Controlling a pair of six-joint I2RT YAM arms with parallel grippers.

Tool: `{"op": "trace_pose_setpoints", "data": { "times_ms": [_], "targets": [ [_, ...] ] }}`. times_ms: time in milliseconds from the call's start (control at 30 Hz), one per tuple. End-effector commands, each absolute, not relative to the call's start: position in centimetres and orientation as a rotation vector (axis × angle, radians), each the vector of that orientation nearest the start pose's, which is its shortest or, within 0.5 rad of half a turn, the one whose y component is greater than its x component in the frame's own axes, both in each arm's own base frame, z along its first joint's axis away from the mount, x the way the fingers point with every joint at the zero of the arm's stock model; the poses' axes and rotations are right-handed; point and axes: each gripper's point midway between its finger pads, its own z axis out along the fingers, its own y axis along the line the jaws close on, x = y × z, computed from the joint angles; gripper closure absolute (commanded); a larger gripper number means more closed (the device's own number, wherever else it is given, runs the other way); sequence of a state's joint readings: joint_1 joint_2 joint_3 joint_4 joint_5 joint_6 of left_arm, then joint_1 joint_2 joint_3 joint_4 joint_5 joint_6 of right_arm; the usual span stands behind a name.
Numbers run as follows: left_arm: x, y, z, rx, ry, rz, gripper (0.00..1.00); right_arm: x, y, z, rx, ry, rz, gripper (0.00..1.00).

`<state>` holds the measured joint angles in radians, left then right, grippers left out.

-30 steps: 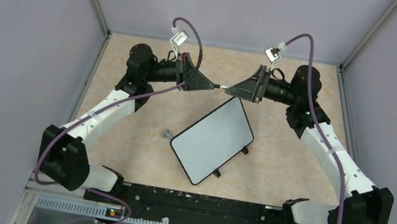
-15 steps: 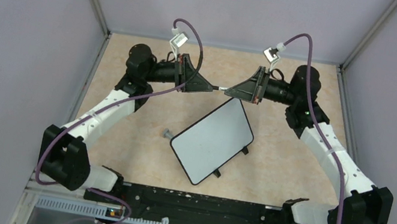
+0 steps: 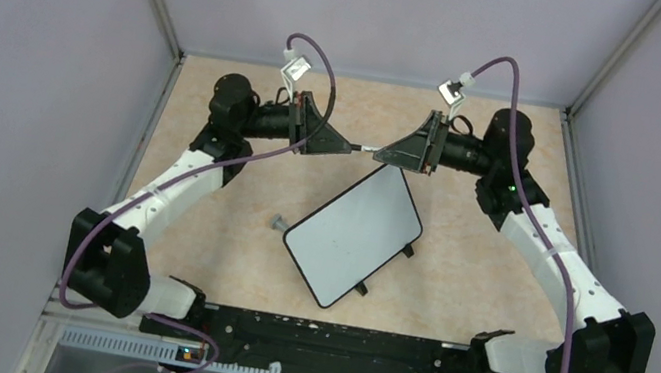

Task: Write a sentence on the whiteboard
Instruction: Open the pen cap from the whiteboard marker.

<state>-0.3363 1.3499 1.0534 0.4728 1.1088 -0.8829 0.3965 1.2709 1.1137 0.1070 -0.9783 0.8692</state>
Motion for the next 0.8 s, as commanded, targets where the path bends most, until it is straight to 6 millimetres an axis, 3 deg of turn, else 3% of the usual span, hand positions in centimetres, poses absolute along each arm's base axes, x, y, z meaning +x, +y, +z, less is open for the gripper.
{"op": "trace_pose_setpoints", "data": {
  "times_ms": [0,500,633,767],
  "targets": [
    [25.71,-27.95,36.18,0.693,1.6,-1.666,1.0,23.93,28.34,37.57,-0.508,1.78,1.708,0.47],
    [25.59,-28.68,35.8,0.735,1.611,-1.644,1.0,23.01,28.92,36.85,-0.557,1.798,1.72,0.64],
    [25.47,-28.86,35.68,0.745,1.611,-1.644,1.0,22.99,28.94,36.82,-0.561,1.798,1.718,0.73],
    [25.4,-28.91,35.69,0.753,1.609,-1.644,1.0,22.97,28.92,36.89,-0.568,1.793,1.712,0.91]
  ]
}}
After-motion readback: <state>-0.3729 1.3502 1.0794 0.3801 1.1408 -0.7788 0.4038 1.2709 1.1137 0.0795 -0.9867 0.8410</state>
